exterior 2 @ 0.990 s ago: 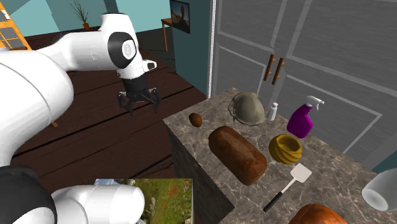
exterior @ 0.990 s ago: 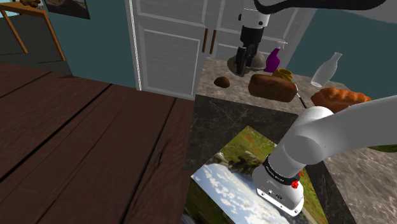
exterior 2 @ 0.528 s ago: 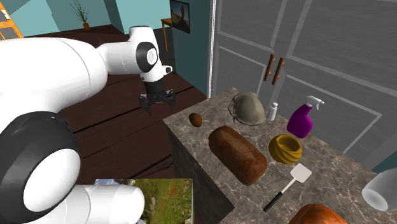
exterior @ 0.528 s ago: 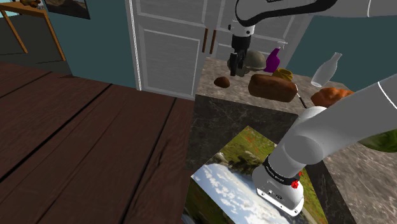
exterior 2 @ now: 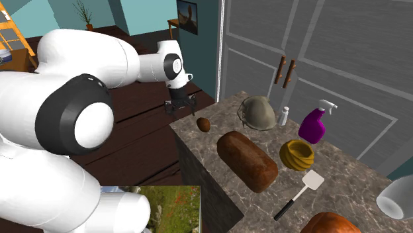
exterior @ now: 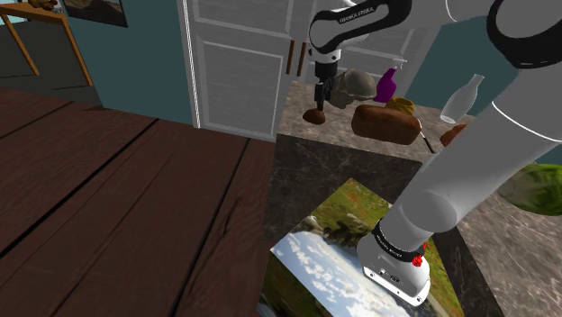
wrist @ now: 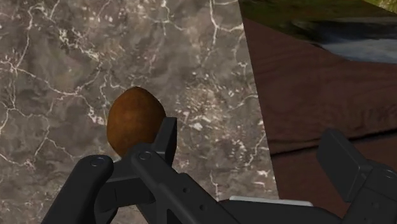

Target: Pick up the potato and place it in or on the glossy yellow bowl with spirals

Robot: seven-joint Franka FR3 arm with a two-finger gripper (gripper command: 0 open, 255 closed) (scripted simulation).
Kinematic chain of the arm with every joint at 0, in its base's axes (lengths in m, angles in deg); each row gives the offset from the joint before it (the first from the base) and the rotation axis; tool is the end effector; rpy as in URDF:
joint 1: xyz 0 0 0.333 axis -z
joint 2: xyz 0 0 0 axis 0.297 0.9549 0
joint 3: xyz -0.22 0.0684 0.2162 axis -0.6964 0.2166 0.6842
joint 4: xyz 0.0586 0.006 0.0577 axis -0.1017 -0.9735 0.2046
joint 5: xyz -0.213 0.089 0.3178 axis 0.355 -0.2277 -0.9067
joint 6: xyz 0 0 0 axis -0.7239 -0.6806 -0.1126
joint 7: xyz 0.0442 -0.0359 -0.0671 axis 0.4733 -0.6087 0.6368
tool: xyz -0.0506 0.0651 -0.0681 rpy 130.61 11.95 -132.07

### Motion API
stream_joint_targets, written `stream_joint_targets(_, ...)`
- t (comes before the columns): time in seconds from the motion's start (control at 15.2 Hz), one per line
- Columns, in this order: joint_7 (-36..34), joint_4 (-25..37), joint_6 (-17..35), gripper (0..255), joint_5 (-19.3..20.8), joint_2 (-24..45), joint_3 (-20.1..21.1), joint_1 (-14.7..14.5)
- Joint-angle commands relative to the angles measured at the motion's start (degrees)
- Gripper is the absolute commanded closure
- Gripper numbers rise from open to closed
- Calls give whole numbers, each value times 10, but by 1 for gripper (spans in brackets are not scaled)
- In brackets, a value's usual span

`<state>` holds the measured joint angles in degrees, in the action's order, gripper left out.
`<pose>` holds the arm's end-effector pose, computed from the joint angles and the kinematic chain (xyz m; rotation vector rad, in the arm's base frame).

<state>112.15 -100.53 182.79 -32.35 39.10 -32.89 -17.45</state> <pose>0.4687 -0.1574 0.4410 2.9999 0.4722 -0.2897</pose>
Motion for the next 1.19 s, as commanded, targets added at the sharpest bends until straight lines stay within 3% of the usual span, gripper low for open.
stream_joint_targets(0.0, 30, 37, 15, 0, -5, 55, -10, 4)
stream_joint_targets(0.59, 134, 205, 47, 0, -35, 270, -17, 34)
stream_joint_targets(1.12, 138, 177, 101, 0, -37, 295, -17, 43)
